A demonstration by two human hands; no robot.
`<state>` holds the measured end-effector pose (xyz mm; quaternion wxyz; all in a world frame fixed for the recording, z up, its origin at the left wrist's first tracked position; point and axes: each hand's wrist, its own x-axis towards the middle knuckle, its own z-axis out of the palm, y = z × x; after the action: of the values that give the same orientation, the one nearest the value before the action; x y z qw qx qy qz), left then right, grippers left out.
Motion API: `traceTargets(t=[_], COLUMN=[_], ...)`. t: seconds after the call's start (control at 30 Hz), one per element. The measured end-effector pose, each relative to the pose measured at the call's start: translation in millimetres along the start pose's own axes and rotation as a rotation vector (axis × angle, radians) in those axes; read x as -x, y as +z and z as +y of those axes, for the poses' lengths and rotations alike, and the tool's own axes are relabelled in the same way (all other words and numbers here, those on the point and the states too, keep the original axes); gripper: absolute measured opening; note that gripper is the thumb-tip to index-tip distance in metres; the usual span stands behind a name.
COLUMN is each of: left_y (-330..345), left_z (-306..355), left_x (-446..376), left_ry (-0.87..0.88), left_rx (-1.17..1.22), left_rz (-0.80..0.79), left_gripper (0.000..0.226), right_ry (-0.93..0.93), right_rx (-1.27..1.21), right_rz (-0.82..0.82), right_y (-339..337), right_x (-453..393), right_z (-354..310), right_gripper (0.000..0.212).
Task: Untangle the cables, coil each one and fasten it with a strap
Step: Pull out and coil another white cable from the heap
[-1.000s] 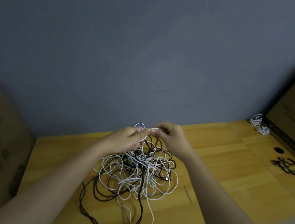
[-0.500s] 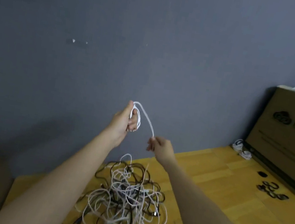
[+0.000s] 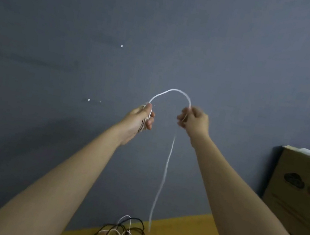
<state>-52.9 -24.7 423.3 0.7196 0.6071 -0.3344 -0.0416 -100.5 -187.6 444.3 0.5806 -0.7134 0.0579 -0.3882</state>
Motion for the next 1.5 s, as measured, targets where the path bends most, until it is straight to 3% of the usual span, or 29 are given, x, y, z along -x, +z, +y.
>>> traceTargets(t=[0.13,0.23,0.3,0.37,0.43,0.57,0.63,0.73,0.87,0.93,1.0,1.1,1.2,1.33,1.43,1.5], left_y=[-8.1,-7.4,-8.2,-9.8,-10.3,-7.6,-7.2,-11.1,-34.9,-41.9,-39.2,-26.3,-15.0,-4.0,1.5,3.4], left_z=[0.8,-1.9,-5.2,-10.2,-19.9,-56.3,-77.4,-110.8,-149.2,-161.7,-164.1,-154.6,-146.5,-138.9,-147.9,-163.6], left_x=[1.3,13.9,27.4,39.8,48.2,58.9,66.2,80.0,97.7,109.5,127.1,153.3,169.6,180.0,178.2,175.0], left_ry=[0.036,0.031,0.027,-0.004,-0.044,-0.091,-0.124,-0.094,-0.199,-0.299,-0.335,-0.445,-0.465,-0.362,-0.26,-0.23], left_rx=[-0.038,0.112,0.236,0.335,0.388,0.384,0.215,-0.362,-0.976,-1.11,-1.065,-0.7,-0.346,0.034,0.121,0.005], left_rz=[0.018,-0.088,-0.136,-0.131,-0.094,0.079,0.149,0.102,-0.126,-0.281,-0.385,-0.473,-0.5,-0.33,-0.093,0.013], left_gripper=[0.034,0.034,0.035,0.037,0.039,0.035,0.03,0.035,0.036,0.045,0.046,0.054,0.054,0.051,0.05,0.034], right_ry=[-0.32,-0.295,-0.161,-0.122,-0.149,-0.339,-0.426,-0.413,-0.182,-0.154,-0.176,-0.257,-0.125,0.192,0.251,0.241], right_rx=[-0.116,0.058,0.192,0.536,0.833,1.015,0.994,0.802,0.632,0.679,0.689,0.682,0.539,0.209,0.326,0.409], right_rz=[0.119,0.162,0.086,-0.101,-0.302,-0.474,-0.498,-0.524,-0.657,-0.714,-0.691,-0.573,-0.545,-0.551,-0.656,-0.749], right_y=[6.0,15.3,16.6,15.7,20.6,39.2,42.6,38.6,22.1,8.4,-4.7,-19.1,-18.6,-4.1,-0.6,0.2], right_x=[-3.4,5.0,13.8,30.9,59.8,132.2,159.7,184.8,190.2,186.8,182.5,174.7,179.2,215.5,251.5,274.6], right_z=[-44.5,-12.6,26.0,66.9,101.0,136.5,144.1,143.3,147.0,155.5,160.5,169.9,177.0,193.7,224.5,235.4], right_gripper=[0.03,0.025,0.022,0.02,0.02,0.026,0.035,0.041,0.024,0.022,0.02,0.017,0.016,0.02,0.023,0.027])
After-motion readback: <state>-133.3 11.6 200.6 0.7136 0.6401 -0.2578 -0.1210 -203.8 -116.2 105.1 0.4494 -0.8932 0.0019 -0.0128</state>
